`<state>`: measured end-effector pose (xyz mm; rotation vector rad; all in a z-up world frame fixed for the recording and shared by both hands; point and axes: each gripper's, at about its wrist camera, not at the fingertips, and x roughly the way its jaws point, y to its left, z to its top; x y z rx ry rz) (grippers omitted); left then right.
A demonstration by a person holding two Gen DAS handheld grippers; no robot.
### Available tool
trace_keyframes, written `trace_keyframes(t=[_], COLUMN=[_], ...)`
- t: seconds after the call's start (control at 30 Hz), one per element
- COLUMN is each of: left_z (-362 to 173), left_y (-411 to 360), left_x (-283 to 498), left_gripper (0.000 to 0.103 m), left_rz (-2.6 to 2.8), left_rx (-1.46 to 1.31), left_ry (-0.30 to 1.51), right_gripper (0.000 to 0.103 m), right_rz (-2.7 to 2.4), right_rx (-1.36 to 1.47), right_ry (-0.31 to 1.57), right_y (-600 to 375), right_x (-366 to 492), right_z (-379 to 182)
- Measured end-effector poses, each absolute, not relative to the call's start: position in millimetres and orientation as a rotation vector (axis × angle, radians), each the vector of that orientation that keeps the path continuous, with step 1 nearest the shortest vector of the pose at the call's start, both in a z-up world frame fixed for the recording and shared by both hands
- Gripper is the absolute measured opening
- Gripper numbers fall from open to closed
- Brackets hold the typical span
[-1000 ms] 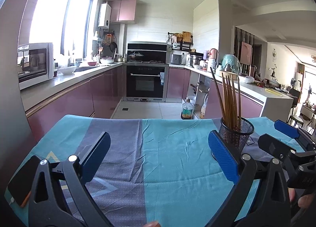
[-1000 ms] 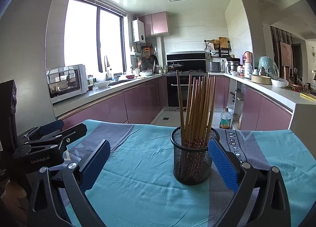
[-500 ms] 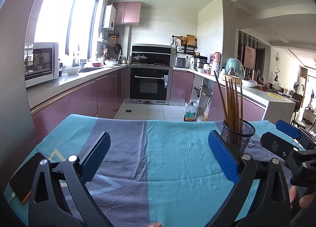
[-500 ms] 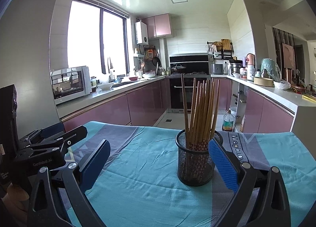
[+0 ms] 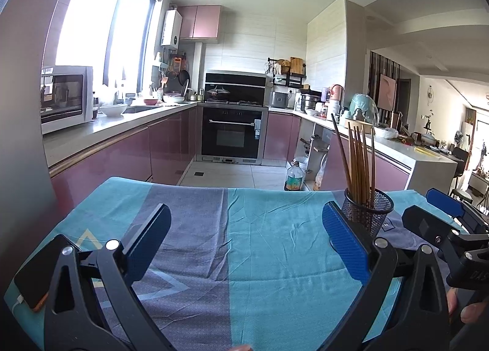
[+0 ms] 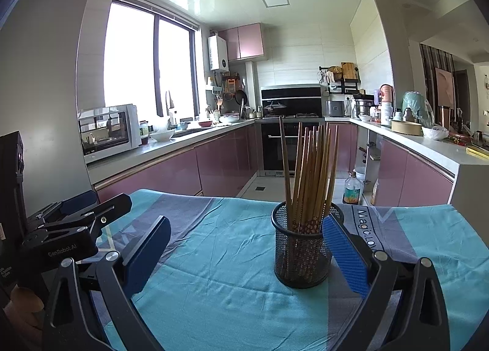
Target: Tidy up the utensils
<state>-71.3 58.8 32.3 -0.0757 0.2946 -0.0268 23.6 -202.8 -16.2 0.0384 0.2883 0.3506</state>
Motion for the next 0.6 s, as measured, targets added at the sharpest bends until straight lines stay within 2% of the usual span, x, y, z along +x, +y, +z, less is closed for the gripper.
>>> trace_keyframes(t=[0.6], left_z=[29.5], left_y=[53.4], left_x=[-71.9], left_gripper=[0.097], left_rz=[-0.036], left_rx=[-0.069], left_ry=[0.297], right_gripper=[0.096], right_rz=[0.326], right_rx=[0.054], right_ry=[0.258], right_y=[-203.0], right_x=[22.2], right_z=[-18.6])
